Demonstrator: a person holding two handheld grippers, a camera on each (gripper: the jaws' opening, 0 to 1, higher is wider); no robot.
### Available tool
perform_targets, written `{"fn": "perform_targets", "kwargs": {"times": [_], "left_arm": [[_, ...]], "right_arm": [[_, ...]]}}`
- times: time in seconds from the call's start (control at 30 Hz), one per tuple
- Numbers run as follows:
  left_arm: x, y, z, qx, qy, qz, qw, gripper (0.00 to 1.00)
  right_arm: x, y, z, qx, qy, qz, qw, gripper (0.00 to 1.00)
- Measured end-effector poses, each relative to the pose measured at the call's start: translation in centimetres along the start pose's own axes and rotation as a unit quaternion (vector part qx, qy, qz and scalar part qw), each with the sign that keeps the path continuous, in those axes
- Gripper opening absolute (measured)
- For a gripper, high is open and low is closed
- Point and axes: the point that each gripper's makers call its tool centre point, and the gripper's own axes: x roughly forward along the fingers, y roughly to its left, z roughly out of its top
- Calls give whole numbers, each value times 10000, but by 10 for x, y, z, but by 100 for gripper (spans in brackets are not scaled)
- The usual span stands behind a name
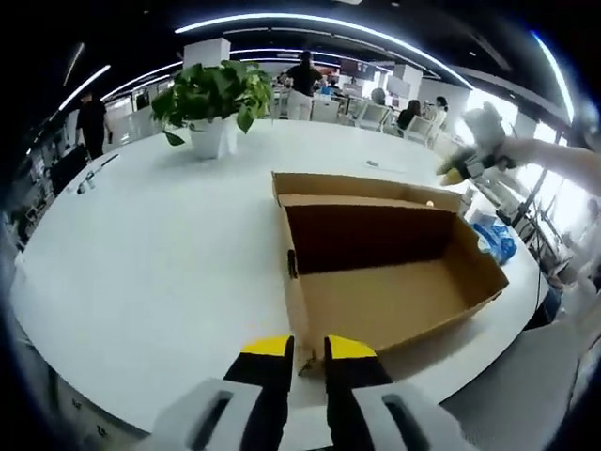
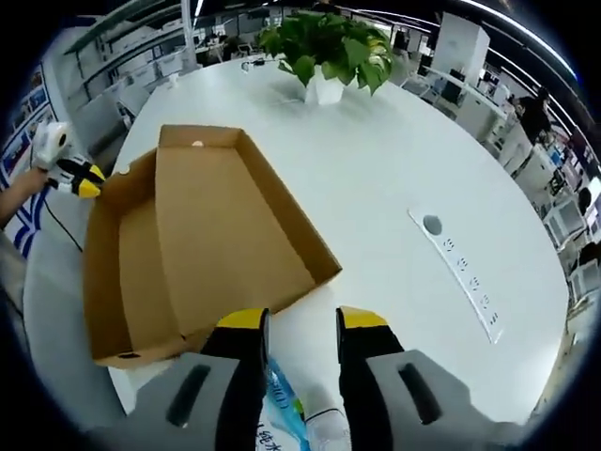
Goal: Operate the shoe box by opening the lid, removing the specified soft item, and placing it in the target area until the item is outside and the box remains undamaged.
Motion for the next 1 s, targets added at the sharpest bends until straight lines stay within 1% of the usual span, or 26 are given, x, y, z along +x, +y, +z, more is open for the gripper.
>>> {"fn": "perform_targets", "kwargs": {"times": [0.07, 0.1, 0.17, 0.2, 0.27, 0.3, 0.4, 0.5, 0.6, 0.77, 0.83, 0.93, 1.0], "left_arm": [[1, 0, 0, -125, 18, -5, 9999, 6], [1, 0, 0, -196, 22, 4, 9998, 6], [2, 1, -2, -280, 38, 7, 9996, 6], [2, 1, -2, -318, 39, 5, 9995, 5], [1, 1, -2, -383, 21, -6, 9993, 5], [1, 1, -2, -408, 9, -15, 9992, 5], [1, 1, -2, -490, -10, -22, 9988, 5], [1, 1, -2, -532, -39, -20, 9986, 5], [1, 0, -2, -581, -60, -24, 9983, 5], [1, 0, -2, -543, -41, -13, 9985, 5], [1, 0, -2, -537, -28, -17, 9986, 5], [2, 1, -2, -538, -9, -18, 9985, 5], [2, 1, -2, -523, 18, -14, 9986, 4]], "right_arm": [[3, 1, -2, 136, 19, -5, 9999, 26], [5, -1, -2, 196, 21, -16, 9998, 25], [9, -3, -1, 484, -38, -105, 9988, 19], [10, -5, -1, 637, -65, -144, 9978, 19], [13, -7, 1, 1064, -168, -180, 9940, 23], [15, -8, 2, 1199, -193, -166, 9925, 24], [18, -10, 5, 1601, -314, -198, 9864, 23], [23, -11, 4, 1810, -304, -191, 9828, 23], [31, -12, 2, 1916, -256, -216, 9809, 23], [41, -7, -3, 2282, -137, -185, 9733, 20], [45, -4, -4, 2418, -104, -180, 9701, 18], [49, -3, -4, 2586, -96, -160, 9658, 9], [50, -4, -5, 2666, -76, -230, 9635, 8]]}}
